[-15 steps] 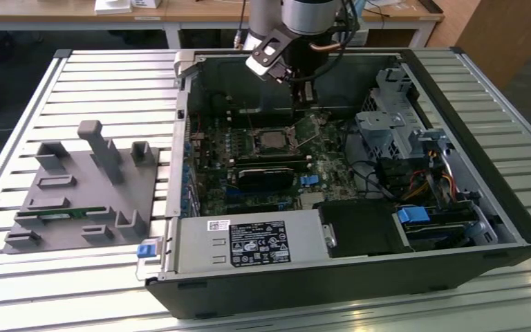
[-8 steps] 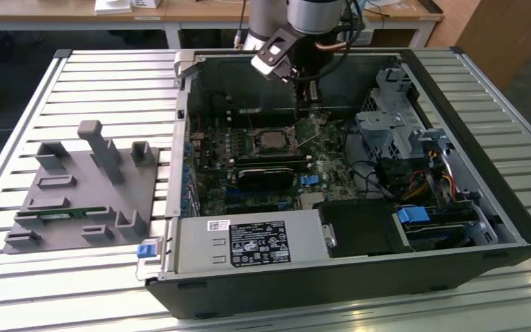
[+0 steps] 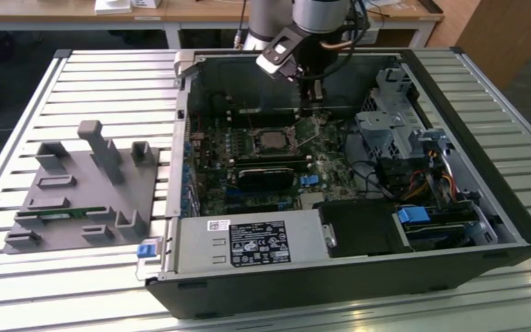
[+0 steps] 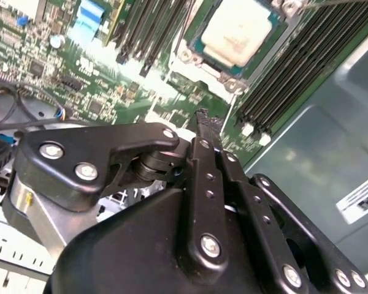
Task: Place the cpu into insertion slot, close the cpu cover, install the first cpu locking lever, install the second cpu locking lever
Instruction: 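Close the cpu cover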
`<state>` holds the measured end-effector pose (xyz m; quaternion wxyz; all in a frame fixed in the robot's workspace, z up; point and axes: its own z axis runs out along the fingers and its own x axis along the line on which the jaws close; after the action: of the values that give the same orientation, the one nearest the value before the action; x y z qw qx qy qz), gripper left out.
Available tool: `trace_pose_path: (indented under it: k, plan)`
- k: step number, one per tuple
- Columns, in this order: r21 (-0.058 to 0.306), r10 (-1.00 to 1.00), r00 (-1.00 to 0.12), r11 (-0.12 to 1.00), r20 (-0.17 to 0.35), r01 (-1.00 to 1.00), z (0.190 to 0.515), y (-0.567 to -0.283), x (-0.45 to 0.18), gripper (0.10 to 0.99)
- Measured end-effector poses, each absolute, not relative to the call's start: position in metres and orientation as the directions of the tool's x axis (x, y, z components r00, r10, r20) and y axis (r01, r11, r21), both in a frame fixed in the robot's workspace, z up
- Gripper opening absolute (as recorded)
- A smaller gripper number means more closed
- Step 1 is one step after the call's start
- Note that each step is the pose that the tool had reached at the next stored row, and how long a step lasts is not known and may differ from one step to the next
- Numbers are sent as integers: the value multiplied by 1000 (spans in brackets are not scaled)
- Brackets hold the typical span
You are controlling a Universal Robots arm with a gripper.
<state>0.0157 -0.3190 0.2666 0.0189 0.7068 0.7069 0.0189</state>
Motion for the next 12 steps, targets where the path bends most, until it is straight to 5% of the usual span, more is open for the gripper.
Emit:
trace_pose_path:
  k: [12]
  plan:
    - [47,1000,0,0,0,999,260,-319,37,106]
